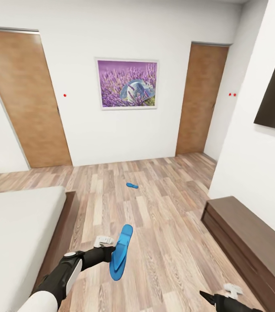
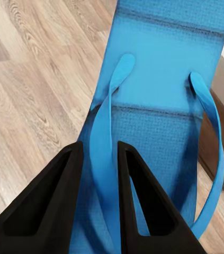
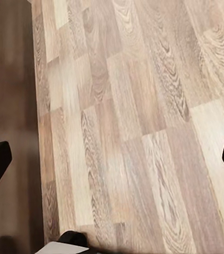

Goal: In the bedroom, move the book from the bed onto either nightstand, and place the two sandals side by side next to the bed.

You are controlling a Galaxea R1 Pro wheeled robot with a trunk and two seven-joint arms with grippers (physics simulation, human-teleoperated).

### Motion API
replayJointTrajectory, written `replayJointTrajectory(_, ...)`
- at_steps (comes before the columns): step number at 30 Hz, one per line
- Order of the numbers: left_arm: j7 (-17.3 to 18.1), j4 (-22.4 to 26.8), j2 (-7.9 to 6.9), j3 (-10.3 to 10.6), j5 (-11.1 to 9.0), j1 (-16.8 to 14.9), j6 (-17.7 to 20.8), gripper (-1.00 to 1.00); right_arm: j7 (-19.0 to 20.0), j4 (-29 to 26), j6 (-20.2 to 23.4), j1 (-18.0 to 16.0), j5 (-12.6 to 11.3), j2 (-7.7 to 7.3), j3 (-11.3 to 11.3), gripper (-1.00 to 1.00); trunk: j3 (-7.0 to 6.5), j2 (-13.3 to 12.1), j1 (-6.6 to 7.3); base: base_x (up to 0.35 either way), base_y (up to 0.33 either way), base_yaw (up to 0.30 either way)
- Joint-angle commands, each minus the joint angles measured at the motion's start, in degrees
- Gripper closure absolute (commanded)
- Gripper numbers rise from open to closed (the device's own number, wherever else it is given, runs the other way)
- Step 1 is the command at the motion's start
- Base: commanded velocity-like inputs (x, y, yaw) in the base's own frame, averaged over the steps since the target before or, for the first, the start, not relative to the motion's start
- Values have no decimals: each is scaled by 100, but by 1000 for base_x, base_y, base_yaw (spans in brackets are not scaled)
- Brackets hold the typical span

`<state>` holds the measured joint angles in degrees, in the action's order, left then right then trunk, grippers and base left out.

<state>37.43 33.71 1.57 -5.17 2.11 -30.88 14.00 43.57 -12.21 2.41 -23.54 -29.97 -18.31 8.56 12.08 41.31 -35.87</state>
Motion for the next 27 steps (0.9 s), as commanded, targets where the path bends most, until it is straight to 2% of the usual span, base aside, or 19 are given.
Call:
replayJointTrajectory(1, 17, 5, 10, -45, 35, -5, 36, 100, 15, -6, 24, -2, -60, -6, 40, -100, 9, 7, -2, 26, -26, 268)
replayJointTrajectory(18, 19, 5, 10, -45, 35, -5, 37, 100, 2, -10, 24, -2, -61, -6, 40, -100, 9, 7, -2, 3, -3, 283)
replayJointTrajectory(23, 17, 4, 10, -45, 35, -5, 34, 100, 15, -10, 25, -2, -61, -6, 38, -100, 9, 7, -2, 37, 0, 105)
replayJointTrajectory(27, 13, 5, 10, -45, 35, -5, 39, 100, 19, -3, 23, -2, -62, -6, 40, -100, 9, 7, -2, 245, 0, 14)
